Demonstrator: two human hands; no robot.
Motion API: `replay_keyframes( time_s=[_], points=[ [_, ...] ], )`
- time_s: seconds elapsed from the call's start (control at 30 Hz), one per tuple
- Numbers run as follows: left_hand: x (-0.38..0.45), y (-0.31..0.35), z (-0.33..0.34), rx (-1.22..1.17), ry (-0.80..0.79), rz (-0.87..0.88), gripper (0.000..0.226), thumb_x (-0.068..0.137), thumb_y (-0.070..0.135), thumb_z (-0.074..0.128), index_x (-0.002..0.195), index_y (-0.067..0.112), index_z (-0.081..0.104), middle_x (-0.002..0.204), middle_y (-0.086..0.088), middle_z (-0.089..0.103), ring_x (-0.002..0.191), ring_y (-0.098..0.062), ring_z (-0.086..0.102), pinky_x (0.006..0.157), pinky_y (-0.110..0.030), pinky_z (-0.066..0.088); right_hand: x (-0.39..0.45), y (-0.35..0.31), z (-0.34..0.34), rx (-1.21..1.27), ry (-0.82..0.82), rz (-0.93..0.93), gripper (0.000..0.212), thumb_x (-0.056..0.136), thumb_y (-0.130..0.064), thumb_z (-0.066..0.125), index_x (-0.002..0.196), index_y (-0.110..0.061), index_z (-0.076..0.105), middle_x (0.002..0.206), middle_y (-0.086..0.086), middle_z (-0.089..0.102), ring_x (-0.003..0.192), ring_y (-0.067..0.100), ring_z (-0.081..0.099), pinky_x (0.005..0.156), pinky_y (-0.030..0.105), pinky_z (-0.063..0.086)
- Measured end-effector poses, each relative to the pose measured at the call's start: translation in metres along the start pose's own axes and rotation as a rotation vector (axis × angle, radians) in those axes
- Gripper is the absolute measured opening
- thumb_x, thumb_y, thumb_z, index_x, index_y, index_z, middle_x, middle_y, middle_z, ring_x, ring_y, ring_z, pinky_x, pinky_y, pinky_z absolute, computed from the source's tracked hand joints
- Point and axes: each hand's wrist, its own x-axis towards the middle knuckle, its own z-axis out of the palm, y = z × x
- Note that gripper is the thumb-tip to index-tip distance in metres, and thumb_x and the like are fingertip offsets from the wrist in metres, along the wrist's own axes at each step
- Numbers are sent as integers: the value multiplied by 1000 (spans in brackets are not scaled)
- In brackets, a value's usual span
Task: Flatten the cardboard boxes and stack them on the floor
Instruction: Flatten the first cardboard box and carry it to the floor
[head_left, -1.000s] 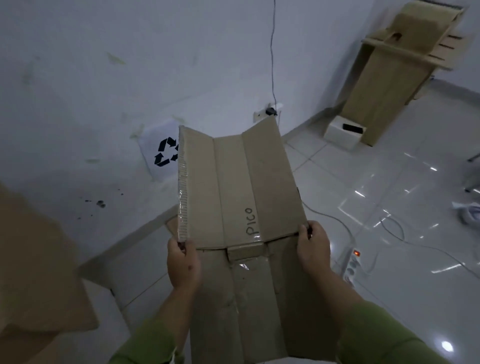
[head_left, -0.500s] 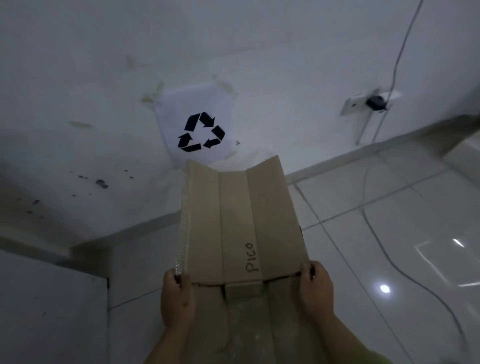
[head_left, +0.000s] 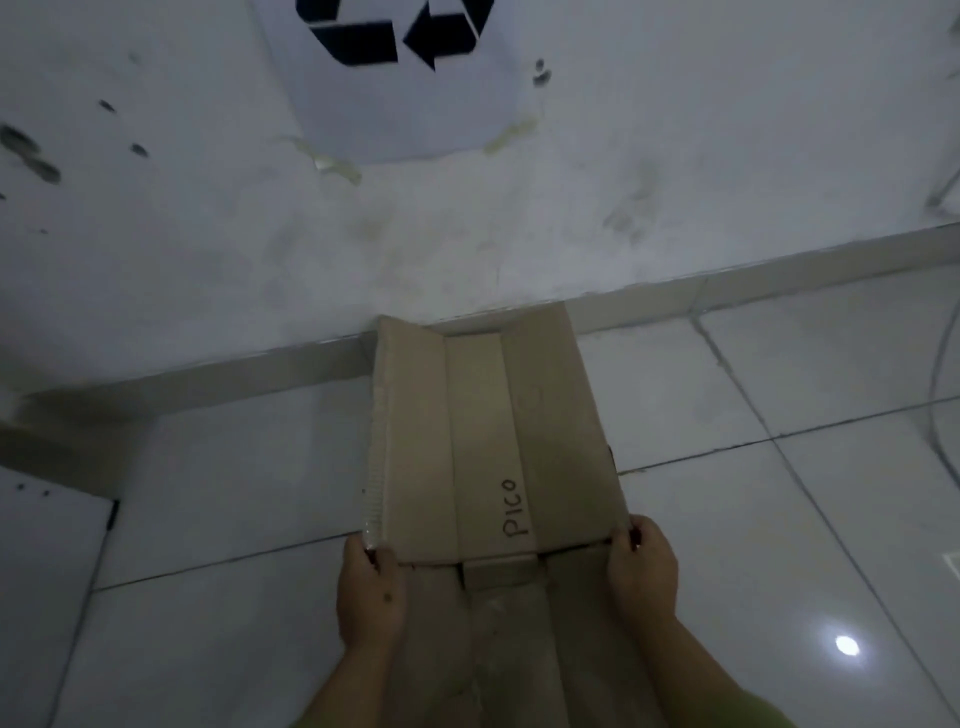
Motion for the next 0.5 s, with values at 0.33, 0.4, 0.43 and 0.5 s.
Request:
replay_keyframes(
  time_s=[0.33, 0.4, 0.43, 0.5],
  points=[
    [34, -41, 48, 291, -186, -101, 44, 84, 8, 55, 122, -9, 40, 125, -31, 46, 115, -44, 47, 92, -46, 44, 59, 37, 26, -202, -146, -50, 30, 92, -6, 46, 119, 4, 54, 116, 26, 59, 100, 38, 57, 75, 33, 43],
    [31, -34, 50, 453, -143, -33, 63, 84, 17, 55, 137, 1, 26, 139, -23, 29, 128, -40, 32, 97, -49, 40, 59, 34, 30, -406, -188, -62, 50, 91, -20, 51, 137, -7, 36, 136, 20, 43, 119, 37, 46, 91, 44, 44],
    [28, -30, 53, 537, -136, 55, 71, 85, 21, 52, 144, 7, 16, 147, -20, 19, 135, -38, 22, 101, -50, 36, 57, 31, 32, -516, -200, -78, 65, 90, -29, 54, 145, -14, 23, 145, 15, 31, 129, 36, 36, 98, 46, 39],
    [23, -24, 65, 715, -232, 257, 75, 91, 28, 43, 148, 15, -3, 157, -14, -3, 144, -34, 1, 110, -51, 23, 53, 24, 40, -661, -264, -187, 80, 88, -44, 53, 149, -25, 4, 156, 10, 9, 141, 35, 16, 109, 49, 27]
  ],
)
